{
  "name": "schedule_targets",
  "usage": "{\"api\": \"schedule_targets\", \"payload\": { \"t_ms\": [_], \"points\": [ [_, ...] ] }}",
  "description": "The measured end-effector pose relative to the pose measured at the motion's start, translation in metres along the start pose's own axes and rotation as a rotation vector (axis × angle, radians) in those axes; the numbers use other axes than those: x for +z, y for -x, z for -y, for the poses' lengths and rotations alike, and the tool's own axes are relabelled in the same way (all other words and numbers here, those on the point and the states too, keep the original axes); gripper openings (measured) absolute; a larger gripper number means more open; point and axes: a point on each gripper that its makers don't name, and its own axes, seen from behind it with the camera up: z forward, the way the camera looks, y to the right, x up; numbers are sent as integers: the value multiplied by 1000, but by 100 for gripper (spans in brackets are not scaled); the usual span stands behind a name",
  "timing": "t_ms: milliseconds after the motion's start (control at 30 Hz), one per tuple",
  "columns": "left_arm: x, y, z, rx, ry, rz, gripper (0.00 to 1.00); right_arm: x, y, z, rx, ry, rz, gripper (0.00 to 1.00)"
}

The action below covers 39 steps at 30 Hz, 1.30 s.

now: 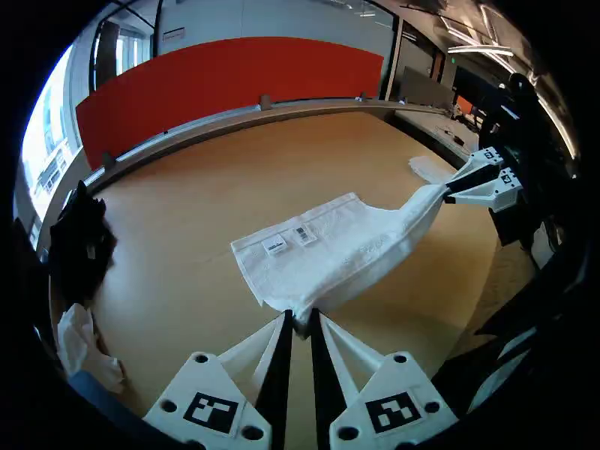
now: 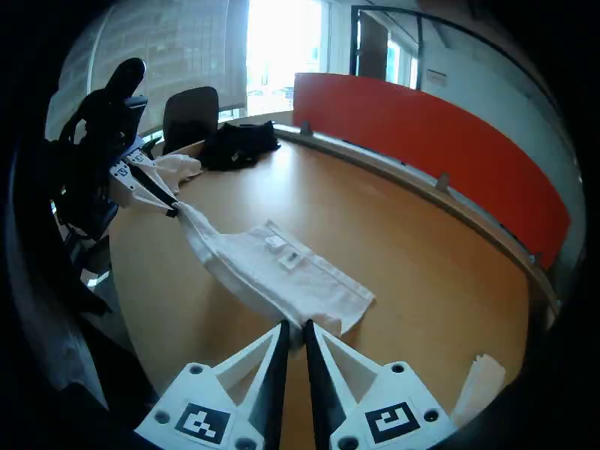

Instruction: Fold towel

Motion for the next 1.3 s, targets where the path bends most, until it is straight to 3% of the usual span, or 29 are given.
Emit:
{"api": "schedule_targets", "payload": {
  "t_ms": [467, 1067, 1300],
  "points": [
    [15, -2, 6, -11, -15, 7, 16, 15, 3, -10, -6, 5, 21, 16],
    [61, -16, 35, -62, -73, 0, 16, 59, 9, -41, 23, 37, 59, 16],
    [76, -14, 40, -70, -76, 12, 16, 70, 14, -47, 21, 38, 77, 16]
  ]
}}
